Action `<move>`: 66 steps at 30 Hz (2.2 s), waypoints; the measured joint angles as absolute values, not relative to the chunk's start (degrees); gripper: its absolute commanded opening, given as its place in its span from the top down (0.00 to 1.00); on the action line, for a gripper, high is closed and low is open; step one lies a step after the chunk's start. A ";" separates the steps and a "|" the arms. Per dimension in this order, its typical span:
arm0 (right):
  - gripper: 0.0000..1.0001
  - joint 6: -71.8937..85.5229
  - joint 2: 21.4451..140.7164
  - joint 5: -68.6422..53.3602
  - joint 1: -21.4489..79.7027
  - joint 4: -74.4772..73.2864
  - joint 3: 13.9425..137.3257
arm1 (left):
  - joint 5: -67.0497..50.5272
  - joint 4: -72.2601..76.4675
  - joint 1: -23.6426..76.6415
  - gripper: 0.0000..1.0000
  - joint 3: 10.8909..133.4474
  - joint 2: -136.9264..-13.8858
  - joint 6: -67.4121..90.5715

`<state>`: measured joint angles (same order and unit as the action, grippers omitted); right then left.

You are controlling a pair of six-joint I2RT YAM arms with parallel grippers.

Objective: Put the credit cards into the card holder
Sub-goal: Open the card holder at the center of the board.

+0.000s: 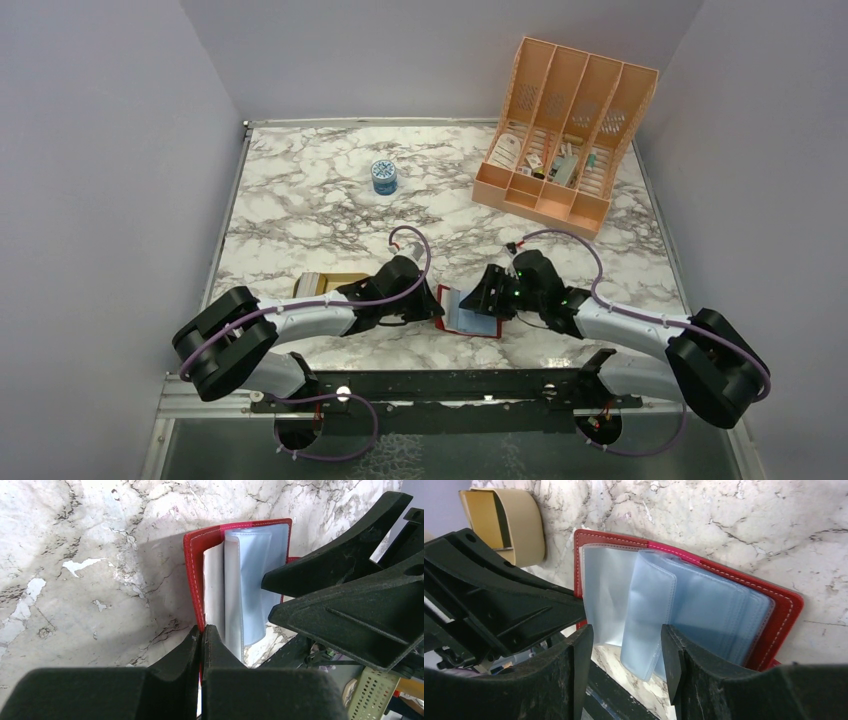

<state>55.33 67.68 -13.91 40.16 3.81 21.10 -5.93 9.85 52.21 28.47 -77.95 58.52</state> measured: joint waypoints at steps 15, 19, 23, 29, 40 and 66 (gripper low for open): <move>0.46 59.81 72.05 -20.34 40.16 19.29 17.21 | -5.89 10.76 52.58 1.00 28.38 -78.98 59.09; 0.46 60.82 73.41 -21.65 40.16 24.08 16.43 | -5.56 11.00 52.60 1.00 28.03 -79.00 59.75; 0.47 61.28 74.96 -22.48 40.16 28.56 16.40 | -5.06 11.16 52.64 1.00 27.66 -79.53 60.66; 0.49 60.29 76.60 -23.75 40.16 32.62 16.60 | -4.80 11.84 52.64 1.00 27.18 -80.05 62.06; 0.51 52.64 69.17 -23.29 40.16 19.29 21.67 | -4.40 13.41 52.99 1.00 26.17 -80.31 64.25; 0.60 46.09 75.29 -3.14 50.52 -15.35 38.92 | 13.34 -10.37 54.52 0.32 33.69 -64.20 60.75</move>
<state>46.09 75.29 -3.14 50.52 -15.35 38.92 13.34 -10.37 54.52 33.69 -64.20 60.75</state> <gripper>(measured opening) 0.407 0.647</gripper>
